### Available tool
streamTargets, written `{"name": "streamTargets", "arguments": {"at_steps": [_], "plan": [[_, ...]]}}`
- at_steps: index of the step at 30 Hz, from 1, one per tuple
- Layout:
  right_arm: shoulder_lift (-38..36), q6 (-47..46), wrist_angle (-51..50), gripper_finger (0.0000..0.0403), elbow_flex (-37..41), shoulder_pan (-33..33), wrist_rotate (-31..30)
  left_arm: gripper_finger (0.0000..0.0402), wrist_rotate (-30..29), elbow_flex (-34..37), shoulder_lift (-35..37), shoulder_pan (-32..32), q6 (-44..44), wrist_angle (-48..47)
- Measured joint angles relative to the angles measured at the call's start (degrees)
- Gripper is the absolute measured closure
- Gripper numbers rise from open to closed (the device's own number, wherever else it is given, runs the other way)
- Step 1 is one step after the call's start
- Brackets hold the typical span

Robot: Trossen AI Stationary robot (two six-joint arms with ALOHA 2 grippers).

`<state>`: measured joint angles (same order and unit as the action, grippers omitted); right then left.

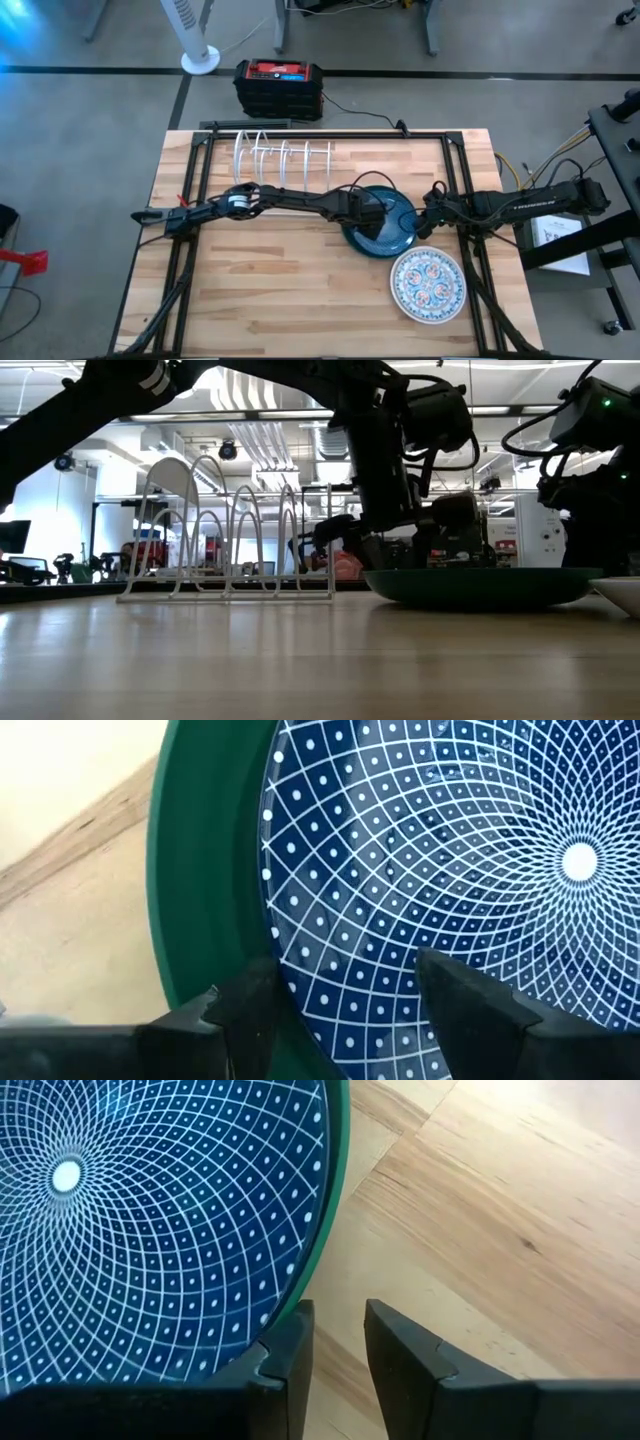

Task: Sort dishes
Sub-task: Put the blue patterned plate in the dish rack

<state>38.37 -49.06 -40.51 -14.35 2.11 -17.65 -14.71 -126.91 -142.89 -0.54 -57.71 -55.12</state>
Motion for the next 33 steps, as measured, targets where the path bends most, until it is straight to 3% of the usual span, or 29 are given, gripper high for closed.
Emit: {"name": "streamTargets", "arguments": {"at_steps": [11,25,33], "plan": [[0.04,0.10,-0.33,0.0312,0.26,0.00,0.21,0.0184,-1.72,-4.11,-0.02,-0.04,1.76,-0.60],[0.02,-0.20,0.44,0.0323,0.48,-0.02,0.06,0.0185,-2.86,-4.33,-0.02,-0.04,2.39,-1.20],[-0.02,-0.28,0.81,0.0327,0.48,-0.02,0.04,0.0231,-5.41,-4.33,-0.02,-0.06,3.70,-1.72]]}}
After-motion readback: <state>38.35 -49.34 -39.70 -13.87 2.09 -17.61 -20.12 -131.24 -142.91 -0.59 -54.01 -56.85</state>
